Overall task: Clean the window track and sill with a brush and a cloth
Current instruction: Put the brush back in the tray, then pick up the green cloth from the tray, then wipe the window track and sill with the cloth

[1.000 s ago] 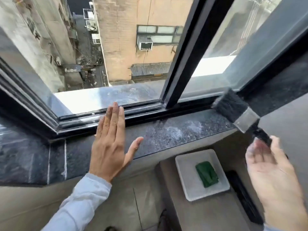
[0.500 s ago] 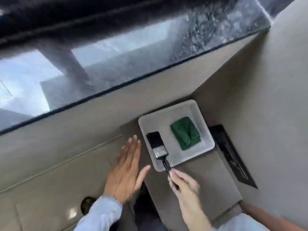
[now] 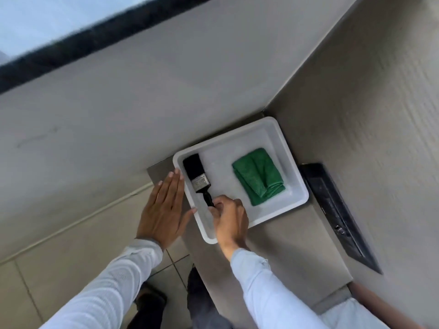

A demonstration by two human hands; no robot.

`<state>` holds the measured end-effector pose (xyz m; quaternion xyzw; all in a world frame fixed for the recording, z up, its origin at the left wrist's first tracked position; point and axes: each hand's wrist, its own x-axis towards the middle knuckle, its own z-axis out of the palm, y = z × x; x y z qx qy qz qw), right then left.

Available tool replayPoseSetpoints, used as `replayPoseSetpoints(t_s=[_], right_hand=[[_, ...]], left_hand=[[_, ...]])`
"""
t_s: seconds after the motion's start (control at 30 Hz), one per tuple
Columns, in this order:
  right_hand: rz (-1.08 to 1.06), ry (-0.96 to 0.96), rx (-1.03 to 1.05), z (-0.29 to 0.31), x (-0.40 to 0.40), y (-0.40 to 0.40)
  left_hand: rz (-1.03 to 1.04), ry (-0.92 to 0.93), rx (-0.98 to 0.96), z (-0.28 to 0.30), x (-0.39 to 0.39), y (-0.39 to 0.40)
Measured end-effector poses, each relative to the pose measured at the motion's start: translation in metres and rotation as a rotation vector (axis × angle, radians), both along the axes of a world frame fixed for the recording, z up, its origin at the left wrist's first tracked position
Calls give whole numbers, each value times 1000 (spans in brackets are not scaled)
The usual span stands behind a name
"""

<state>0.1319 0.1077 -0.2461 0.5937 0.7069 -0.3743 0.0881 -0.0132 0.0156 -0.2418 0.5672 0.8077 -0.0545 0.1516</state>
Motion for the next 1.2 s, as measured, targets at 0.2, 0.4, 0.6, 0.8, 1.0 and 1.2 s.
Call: replayPoseSetpoints(t_s=[0.2,0.4,0.6,0.8,1.0,1.2], right_hand=[[269,-90,320,1,19,42],[436,-333,439,-13,36,107],[453,-359,265,-23,30,108],[347,-137,291,50,20,56],[-81,348,181,192,-12,-30],[7,655,184,347,-108,-101]], left_hand=[[21,0,6,-6,5,-1],[29,17,69,-12,6,-2],[40,13,93,-10,7,-2],[-70,10,244,52,14,-23],[32,60,382,196,-12,-79],[220,229,676,328,-104,-165]])
